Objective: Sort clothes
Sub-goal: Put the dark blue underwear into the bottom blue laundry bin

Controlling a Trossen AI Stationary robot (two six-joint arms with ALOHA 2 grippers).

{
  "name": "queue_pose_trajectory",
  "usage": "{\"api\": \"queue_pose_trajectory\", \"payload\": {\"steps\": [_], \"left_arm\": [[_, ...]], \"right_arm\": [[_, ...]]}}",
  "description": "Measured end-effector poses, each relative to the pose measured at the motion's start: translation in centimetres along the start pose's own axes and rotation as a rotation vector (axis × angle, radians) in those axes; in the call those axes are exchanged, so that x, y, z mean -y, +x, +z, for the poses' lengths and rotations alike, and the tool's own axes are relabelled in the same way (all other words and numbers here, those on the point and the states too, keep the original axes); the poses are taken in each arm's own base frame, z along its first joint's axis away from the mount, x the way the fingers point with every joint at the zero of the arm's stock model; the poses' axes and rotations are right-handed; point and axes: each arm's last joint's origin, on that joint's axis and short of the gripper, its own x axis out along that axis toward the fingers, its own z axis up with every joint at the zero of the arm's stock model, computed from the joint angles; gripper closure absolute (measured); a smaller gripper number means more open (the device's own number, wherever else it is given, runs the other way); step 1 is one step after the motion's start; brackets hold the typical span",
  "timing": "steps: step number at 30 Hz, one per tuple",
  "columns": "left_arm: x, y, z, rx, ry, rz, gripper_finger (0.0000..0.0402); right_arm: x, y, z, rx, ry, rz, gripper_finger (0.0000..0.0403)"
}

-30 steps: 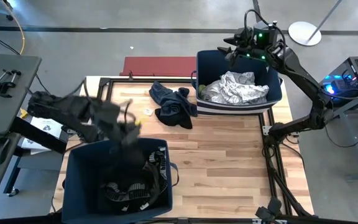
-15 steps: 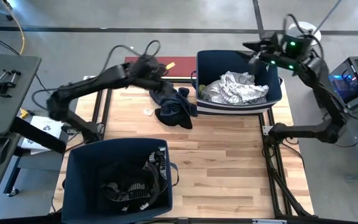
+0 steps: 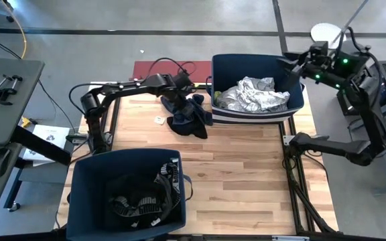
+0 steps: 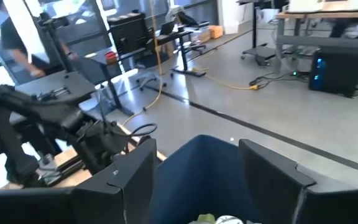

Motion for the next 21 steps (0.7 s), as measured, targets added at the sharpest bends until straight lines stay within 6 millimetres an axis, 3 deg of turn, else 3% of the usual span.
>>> {"api": "queue_pose_trajectory", "payload": {"steps": [6,16,21], "left_arm": [[-0.6,0.6,0.4,0.025,0.007,0.041,0.0328],[-0.8,1.8,0.2,0.108,-0.010,0.095,0.0180],[-0.2,4.0,-0.5,0.067,0.114,0.246,0.0160]], "right_arm": [[0.0,-0.2,0.0,0.006,0.025,-0.011,0.0187],[0.0,-0.1,-0.4,-0.042,0.051,-0.008,0.0187],[0.1,-0.1,-0.6,-0.055,0.054,-0.008,0.0187]]}}
